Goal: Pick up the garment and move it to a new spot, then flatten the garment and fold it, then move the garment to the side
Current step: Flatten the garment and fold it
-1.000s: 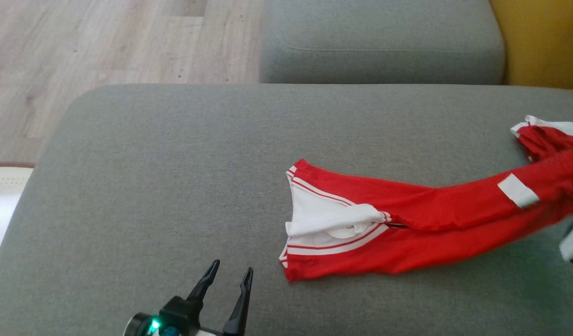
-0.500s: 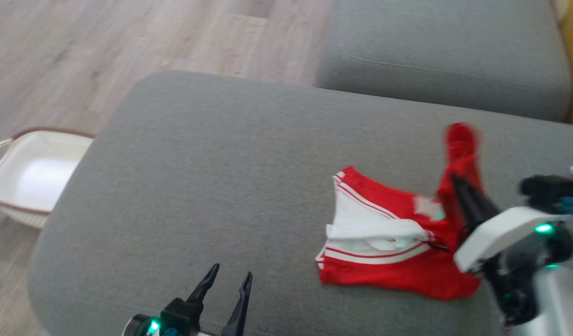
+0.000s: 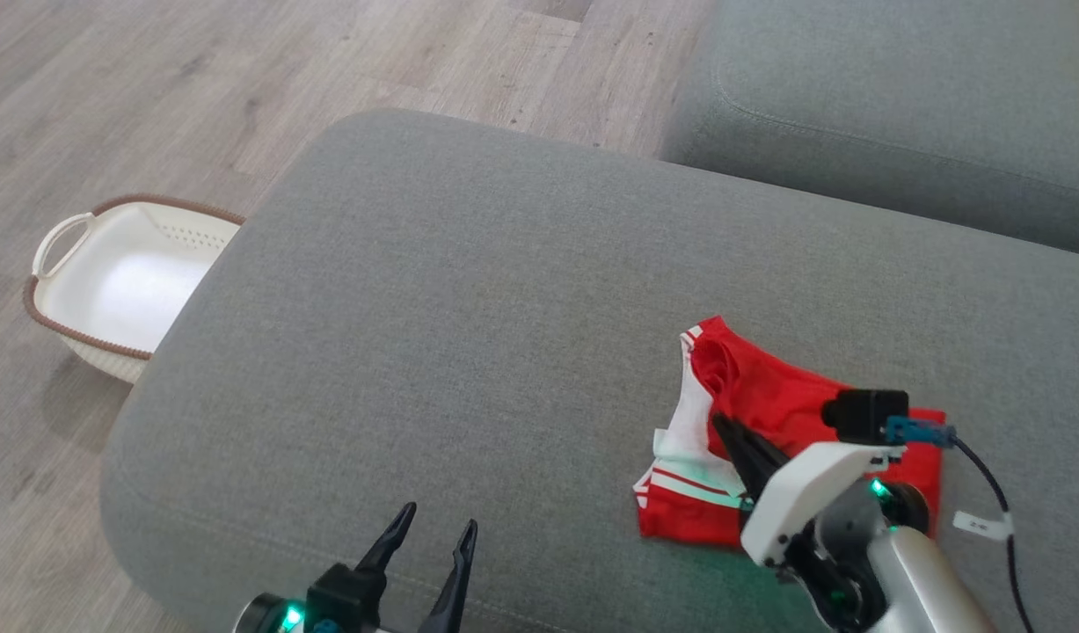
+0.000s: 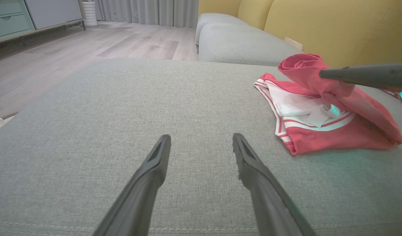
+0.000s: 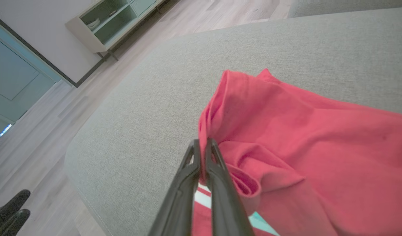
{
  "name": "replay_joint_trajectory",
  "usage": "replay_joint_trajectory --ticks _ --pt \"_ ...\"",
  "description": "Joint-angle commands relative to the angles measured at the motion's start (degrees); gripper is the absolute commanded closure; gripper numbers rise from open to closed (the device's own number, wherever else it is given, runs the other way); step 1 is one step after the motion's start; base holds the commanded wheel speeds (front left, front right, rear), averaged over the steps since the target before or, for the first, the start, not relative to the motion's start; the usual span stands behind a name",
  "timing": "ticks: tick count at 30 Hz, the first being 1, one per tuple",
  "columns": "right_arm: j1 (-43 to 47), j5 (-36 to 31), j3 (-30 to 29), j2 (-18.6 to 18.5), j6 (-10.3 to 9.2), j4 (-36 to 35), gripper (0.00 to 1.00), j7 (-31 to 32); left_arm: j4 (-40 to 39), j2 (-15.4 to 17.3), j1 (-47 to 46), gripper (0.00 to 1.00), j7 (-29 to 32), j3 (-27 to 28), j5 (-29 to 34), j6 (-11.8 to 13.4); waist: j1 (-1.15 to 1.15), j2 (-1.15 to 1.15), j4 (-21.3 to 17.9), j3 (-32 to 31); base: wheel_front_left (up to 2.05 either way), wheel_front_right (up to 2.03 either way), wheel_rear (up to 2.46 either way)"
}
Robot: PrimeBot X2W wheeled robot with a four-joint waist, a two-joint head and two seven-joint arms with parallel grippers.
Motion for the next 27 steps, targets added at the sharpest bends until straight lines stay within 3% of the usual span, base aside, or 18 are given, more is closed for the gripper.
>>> replay_joint_trajectory --ticks 1,8,13,18,27 --pt "-4.0 1.3 1.9 0.2 -0.05 -1.2 0.0 -1.6 -1.7 -0.7 -2.8 0.0 -0.7 1.9 0.4 0.0 0.0 0.0 -0.2 0.0 0.0 0.0 0.0" --pt "-5.7 9.6 3.6 0.3 -0.05 -0.1 0.0 -9.8 -1.5 -1.1 -2.2 0.0 -0.7 2.6 0.4 0.5 0.0 0.0 -4.1 -1.0 0.0 0.0 0.0" --pt "-3.8 9.7 -1.5 -1.0 -0.05 -0.7 0.0 -15.6 -2.1 -1.0 -1.8 0.0 -0.7 4.1 0.3 1.3 0.0 0.0 -8.8 -2.4 0.0 0.0 0.0" --pt "-0.4 7.7 -5.9 -4.8 -0.05 -1.1 0.0 -23.0 -3.7 -1.2 -1.5 0.0 -0.7 7.1 -0.9 2.7 0.0 0.0 -14.0 -2.9 0.0 0.0 0.0" --pt "4.4 3.8 -1.9 -8.8 -0.05 -4.1 0.0 -32.5 -6.7 -1.4 -0.4 0.0 -0.7 10.0 -0.5 4.4 0.0 0.0 -21.1 -3.7 0.0 0.0 0.0"
